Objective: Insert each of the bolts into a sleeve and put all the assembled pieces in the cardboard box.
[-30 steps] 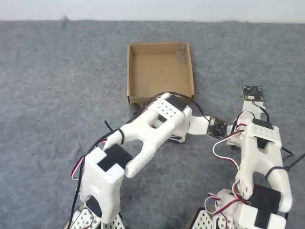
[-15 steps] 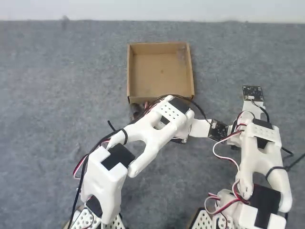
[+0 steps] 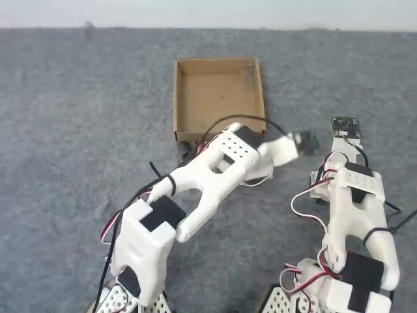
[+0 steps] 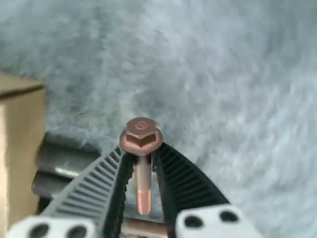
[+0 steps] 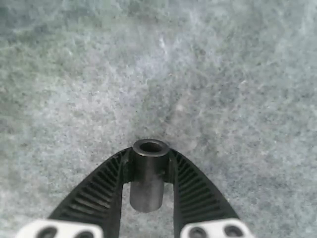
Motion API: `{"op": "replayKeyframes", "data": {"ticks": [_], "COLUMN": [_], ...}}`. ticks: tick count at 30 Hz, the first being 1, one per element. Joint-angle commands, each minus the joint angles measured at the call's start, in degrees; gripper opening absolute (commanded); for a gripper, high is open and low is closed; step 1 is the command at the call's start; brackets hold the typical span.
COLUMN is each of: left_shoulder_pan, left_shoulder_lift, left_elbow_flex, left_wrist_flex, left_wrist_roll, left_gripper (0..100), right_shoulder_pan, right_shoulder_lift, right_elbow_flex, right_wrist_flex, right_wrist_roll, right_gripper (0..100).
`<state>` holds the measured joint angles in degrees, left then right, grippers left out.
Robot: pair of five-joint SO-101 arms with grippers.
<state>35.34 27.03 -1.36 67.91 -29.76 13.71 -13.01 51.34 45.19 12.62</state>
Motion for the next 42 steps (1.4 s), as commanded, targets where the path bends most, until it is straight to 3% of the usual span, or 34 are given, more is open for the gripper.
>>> {"op": "replayKeyframes", "data": {"ticks": [1, 7, 14, 18, 23, 30, 35, 42], "left_shoulder_pan": [-1.1, -6.4, -10.4, -15.6, -23.8, -44.3, -57.6, -61.0], "left_shoulder_lift": [-1.0, -5.9, -20.1, -26.5, -34.5, -44.2, -44.9, -45.5], "left_elbow_flex": [-4.9, -6.3, 1.8, 9.7, 20.4, 39.2, 50.7, 56.0], "left_wrist_flex": [0.4, 1.0, 2.0, -1.9, -7.5, -18.8, -28.2, -33.7], "left_wrist_roll": [13.4, 23.4, 24.3, 24.5, 31.2, 37.1, 37.0, 37.1], "left_gripper": [1, 1, 1, 1, 1, 1, 1, 1], "right_shoulder_pan": [0.5, 0.5, 0.3, 0.3, 0.2, 0.2, 0.1, -5.3], "right_shoulder_lift": [-3.5, -3.5, -3.5, -3.4, -3.4, -3.5, -4.4, -10.2], "right_elbow_flex": [-0.3, -0.3, -0.3, -0.3, -0.3, -0.3, -1.0, -2.5], "right_wrist_flex": [-0.8, -0.9, -0.9, -0.9, -0.9, -0.8, -0.5, -1.2], "right_wrist_roll": [-0.6, -0.6, -0.6, -0.7, -2.1, -2.1, -2.2, -1.7], "right_gripper": [0.6, 0.6, 0.6, 0.6, 0.6, 0.6, 0.6, 0.6]}}
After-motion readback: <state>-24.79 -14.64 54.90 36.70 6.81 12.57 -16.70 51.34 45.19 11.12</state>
